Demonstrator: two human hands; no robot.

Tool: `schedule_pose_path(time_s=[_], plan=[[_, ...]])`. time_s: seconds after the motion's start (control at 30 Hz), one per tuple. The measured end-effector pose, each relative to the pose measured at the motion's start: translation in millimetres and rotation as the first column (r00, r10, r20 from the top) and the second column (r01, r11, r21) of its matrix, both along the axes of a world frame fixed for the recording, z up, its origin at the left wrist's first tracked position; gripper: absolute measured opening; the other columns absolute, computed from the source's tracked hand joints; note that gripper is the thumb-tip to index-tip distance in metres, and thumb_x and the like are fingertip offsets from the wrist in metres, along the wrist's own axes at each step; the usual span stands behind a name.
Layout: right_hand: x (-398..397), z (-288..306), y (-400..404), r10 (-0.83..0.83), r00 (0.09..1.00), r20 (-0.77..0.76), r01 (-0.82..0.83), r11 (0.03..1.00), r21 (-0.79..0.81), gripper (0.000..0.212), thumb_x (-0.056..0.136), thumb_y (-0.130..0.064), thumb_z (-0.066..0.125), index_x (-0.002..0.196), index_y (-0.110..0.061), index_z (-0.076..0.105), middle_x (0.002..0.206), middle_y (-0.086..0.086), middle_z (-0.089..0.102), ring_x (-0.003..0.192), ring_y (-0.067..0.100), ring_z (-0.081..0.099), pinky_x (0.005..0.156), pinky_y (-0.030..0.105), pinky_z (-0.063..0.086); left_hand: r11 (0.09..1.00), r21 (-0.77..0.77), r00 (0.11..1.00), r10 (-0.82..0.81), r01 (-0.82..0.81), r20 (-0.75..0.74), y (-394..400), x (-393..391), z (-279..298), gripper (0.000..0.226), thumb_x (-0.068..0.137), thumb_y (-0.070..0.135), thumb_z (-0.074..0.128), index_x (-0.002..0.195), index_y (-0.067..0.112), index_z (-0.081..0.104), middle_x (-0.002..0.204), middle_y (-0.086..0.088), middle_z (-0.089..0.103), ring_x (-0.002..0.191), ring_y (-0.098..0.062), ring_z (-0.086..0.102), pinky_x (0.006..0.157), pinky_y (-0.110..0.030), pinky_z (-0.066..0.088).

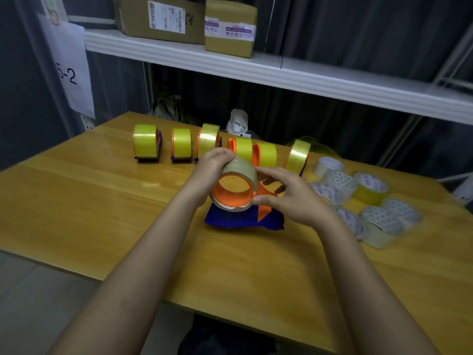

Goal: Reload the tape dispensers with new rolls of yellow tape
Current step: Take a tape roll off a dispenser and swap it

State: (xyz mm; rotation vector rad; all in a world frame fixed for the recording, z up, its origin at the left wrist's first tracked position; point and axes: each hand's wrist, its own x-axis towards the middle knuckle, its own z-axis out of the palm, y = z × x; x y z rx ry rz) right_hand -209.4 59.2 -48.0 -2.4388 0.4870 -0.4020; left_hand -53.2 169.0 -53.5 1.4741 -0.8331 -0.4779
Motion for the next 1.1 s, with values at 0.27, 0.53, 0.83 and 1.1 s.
schedule_pose_path(time_s=[0.27,0.53,0.83,1.1], plan=[[7,-46,-5,-0.048,0.998,0.037,0.039,0.974,0.224,0.061,0.085,-0.021,0.072,0.139,-0.028,0.045,0.13,-0.011,0.044,0.116,0.005,0.048,0.096,0.022,0.046,0.974,0.056,0.976,0.217,-0.219,0.029,-19,-3,-37,0.026,0.1,0.036,0.041,0.088,0.017,0.055,0.083,0.005,0.055,0.075,-0.005,0.051,0.063,-0.019,0.039],[12,-50,-9,-0.1,0.995,0.028,0.092,0.977,0.19,0.061,0.089,-0.026,0.067,0.144,-0.027,0.04,0.135,-0.012,0.04,0.119,0.004,0.044,0.095,0.019,0.038,0.994,0.108,0.982,0.0,-0.02,0.191,-7,-2,-49,0.026,0.098,0.041,0.04,0.109,0.026,0.059,0.108,0.01,0.061,0.1,-0.003,0.056,0.08,-0.02,0.043],[12,-46,-9,-0.091,0.996,-0.001,0.088,0.958,0.274,0.058,0.089,-0.032,0.066,0.142,-0.027,0.044,0.133,-0.012,0.043,0.122,0.005,0.041,0.092,0.014,0.037,0.969,0.235,0.923,-0.156,0.074,0.351,5,-2,-55,0.041,0.1,0.027,0.045,0.14,0.034,0.039,0.151,0.007,0.03,0.136,-0.004,0.026,0.102,-0.018,0.025],[19,-34,-8,-0.072,0.994,-0.085,0.088,0.976,0.198,0.059,0.091,-0.025,0.065,0.144,-0.024,0.041,0.138,-0.004,0.045,0.123,0.012,0.046,0.103,0.031,0.042,0.976,0.211,0.821,-0.082,-0.047,0.565,2,-1,-58,0.042,0.099,0.015,0.044,0.14,0.021,0.043,0.145,0.001,0.043,0.133,-0.009,0.036,0.096,-0.003,0.022]])
